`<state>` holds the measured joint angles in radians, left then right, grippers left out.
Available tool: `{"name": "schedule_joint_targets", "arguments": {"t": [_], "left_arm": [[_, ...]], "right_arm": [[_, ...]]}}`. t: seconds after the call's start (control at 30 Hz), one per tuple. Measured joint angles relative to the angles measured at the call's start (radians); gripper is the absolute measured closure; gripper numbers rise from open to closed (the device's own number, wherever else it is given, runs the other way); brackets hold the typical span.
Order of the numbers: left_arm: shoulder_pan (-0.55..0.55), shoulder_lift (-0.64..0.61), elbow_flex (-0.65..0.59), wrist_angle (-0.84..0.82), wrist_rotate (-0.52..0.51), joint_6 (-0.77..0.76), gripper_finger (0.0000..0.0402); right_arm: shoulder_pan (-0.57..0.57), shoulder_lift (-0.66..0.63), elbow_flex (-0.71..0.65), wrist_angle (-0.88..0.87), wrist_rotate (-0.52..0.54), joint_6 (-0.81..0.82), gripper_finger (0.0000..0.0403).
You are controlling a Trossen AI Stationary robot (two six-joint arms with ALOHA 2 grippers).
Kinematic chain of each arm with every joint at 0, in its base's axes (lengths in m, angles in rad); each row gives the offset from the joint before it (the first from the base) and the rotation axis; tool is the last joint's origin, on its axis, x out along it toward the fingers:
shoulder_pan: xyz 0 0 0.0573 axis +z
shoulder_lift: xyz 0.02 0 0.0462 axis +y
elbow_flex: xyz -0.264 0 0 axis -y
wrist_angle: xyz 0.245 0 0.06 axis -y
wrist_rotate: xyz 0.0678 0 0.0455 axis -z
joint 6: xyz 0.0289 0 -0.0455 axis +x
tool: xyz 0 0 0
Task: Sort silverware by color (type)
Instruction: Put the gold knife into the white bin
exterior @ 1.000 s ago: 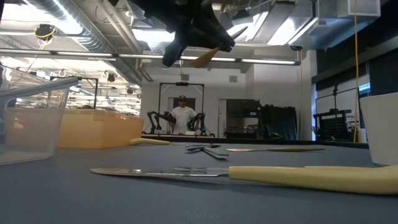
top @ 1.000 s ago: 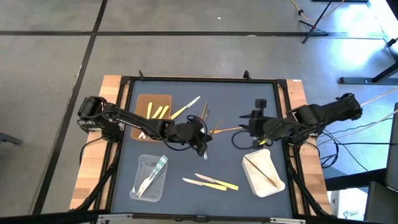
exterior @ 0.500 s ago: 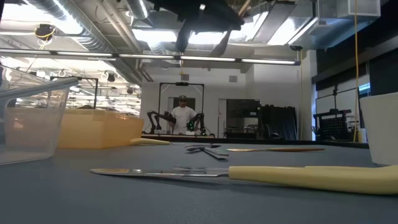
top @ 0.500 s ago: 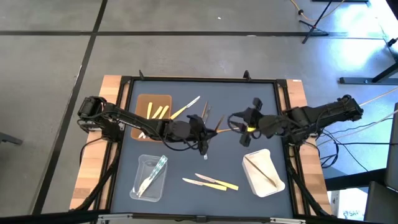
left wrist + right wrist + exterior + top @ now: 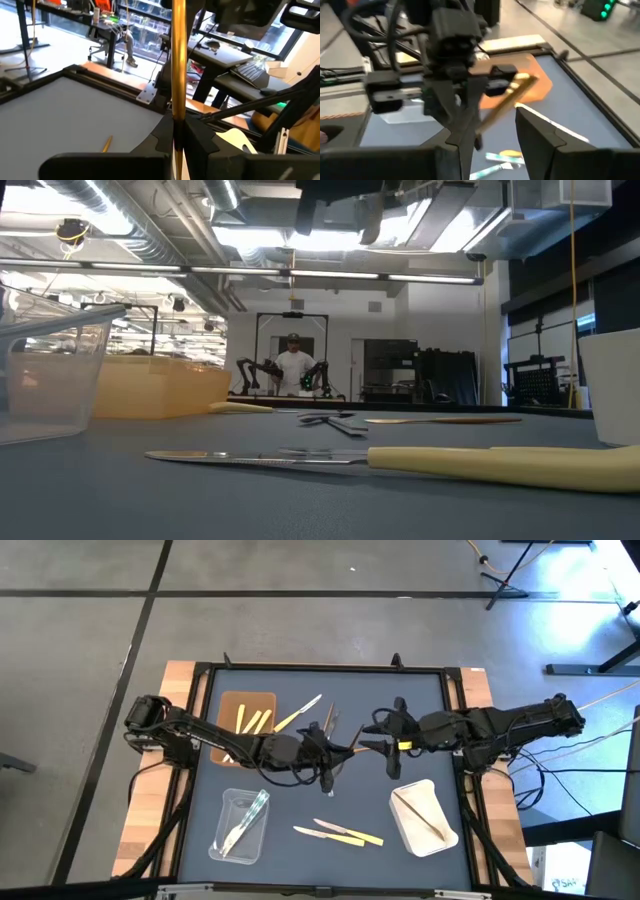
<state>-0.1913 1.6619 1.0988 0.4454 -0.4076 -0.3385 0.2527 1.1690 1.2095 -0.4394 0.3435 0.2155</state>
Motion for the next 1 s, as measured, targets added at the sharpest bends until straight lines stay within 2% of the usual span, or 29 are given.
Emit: {"name": "schedule_joint_targets", "arguments": {"t": [0.23, 0.67, 0.8, 1.0], "left_arm": [[-0.002, 0.0, 0.0, 0.024, 0.006, 0.035, 0.0384], [-0.002, 0.0, 0.0, 0.018, 0.007, 0.037, 0.0384], [-0.002, 0.0, 0.0, 0.014, 0.007, 0.038, 0.0384], [-0.002, 0.001, 0.0, 0.006, 0.009, 0.045, 0.0384]], "right_arm": [[0.002, 0.0, 0.0, 0.097, -0.016, -0.084, 0.027], [0.002, 0.027, 0.001, 0.106, -0.022, -0.12, 0.0275], [0.002, 0.048, 0.001, 0.11, -0.021, -0.142, 0.0305], [0.002, 0.062, 0.001, 0.132, -0.024, -0.169, 0.0377]]}}
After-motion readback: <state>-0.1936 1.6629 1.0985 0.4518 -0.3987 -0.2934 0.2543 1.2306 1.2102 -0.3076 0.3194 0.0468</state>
